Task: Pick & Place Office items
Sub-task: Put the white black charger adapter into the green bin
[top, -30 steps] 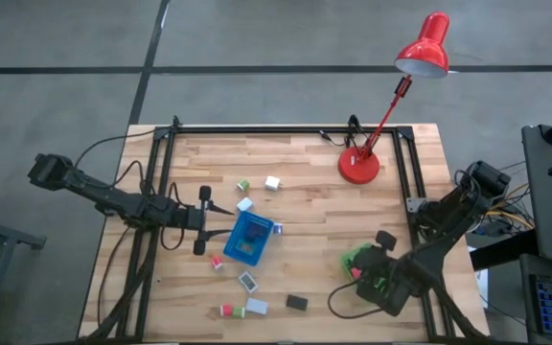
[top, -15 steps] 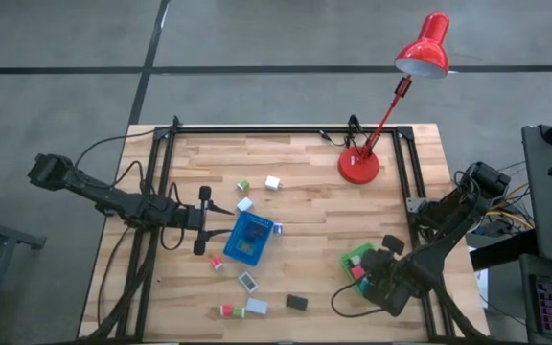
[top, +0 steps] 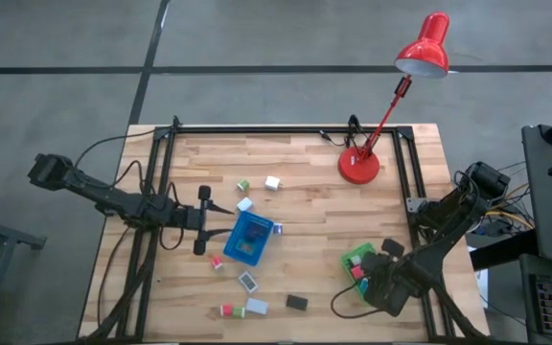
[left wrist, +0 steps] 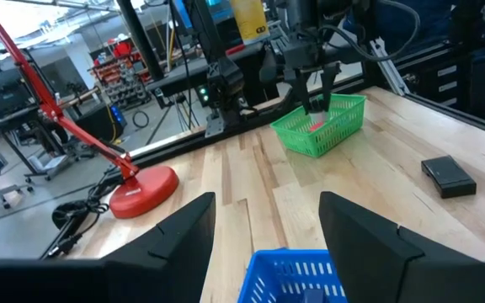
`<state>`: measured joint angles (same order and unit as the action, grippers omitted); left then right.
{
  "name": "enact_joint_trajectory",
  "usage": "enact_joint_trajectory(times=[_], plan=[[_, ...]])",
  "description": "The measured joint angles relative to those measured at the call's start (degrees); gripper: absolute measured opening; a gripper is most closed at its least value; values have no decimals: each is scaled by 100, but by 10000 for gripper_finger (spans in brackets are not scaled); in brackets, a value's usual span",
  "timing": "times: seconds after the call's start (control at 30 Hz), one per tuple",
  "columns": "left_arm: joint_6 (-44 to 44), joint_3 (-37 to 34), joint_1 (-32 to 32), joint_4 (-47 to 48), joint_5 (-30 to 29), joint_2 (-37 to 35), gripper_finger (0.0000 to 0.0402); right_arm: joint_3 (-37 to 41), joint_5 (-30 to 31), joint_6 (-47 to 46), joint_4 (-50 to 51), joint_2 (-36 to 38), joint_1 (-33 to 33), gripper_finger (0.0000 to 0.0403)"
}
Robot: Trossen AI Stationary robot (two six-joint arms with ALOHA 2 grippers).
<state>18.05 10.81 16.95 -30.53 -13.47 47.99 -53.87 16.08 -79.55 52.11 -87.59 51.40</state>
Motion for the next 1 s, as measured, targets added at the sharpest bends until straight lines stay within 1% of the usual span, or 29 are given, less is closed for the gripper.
enact_joint_trajectory(times=[0.5, 0.77, 1.0], plan=[[128, 0, 0, -75, 2, 0, 220, 50, -224, 4, -166, 0, -2, 126], [177, 0, 0, -75, 4, 0, 220, 236, -298, 22, -667, 0, -2, 126], [235, 0, 0, -85, 4, 0, 220, 340, -313, 13, -713, 2, -2, 126]])
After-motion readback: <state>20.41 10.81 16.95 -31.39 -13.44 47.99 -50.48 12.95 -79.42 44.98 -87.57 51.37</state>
